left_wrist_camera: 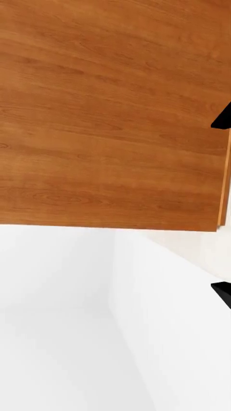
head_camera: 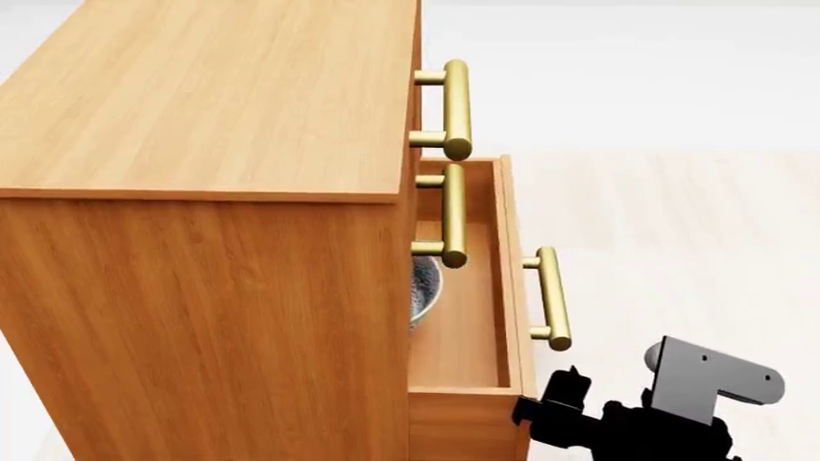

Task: Put the bowl in the bottom drawer of the cabinet and close it.

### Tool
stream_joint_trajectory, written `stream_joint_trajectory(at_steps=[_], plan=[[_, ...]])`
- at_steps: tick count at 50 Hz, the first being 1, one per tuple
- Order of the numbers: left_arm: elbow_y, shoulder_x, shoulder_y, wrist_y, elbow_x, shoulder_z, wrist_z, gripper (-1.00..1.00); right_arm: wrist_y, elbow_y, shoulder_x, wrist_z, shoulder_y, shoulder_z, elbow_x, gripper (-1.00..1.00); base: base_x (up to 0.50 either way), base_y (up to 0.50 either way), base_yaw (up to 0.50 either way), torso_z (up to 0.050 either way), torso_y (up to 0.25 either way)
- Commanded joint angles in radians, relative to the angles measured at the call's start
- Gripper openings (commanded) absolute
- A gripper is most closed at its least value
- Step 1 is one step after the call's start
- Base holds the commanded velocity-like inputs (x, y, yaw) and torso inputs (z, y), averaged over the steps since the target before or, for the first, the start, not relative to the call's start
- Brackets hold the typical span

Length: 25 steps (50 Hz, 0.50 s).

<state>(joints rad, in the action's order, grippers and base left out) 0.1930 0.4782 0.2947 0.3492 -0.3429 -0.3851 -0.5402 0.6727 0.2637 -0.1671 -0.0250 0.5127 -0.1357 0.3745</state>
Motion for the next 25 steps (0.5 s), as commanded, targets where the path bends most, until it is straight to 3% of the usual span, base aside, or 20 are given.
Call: stream_joint_trajectory(at_steps=[1,25], plan=[[-0.001,0.001,-0.001,0.002,-0.004,0.000,0.001,1.00,0.007,0.006,0.034,0.065,0.055,-0.026,-0.350,1.00,0.02,0.00,0.01,0.000,0.000],[-0.003,0.003,0.004,0.010,-0.003,-0.002,-0.001,1.00,0.002,0.010,0.056,0.071,0.052,0.042,-0.341,1.00,0.01,0.00,0.01,-0.001,0.000]])
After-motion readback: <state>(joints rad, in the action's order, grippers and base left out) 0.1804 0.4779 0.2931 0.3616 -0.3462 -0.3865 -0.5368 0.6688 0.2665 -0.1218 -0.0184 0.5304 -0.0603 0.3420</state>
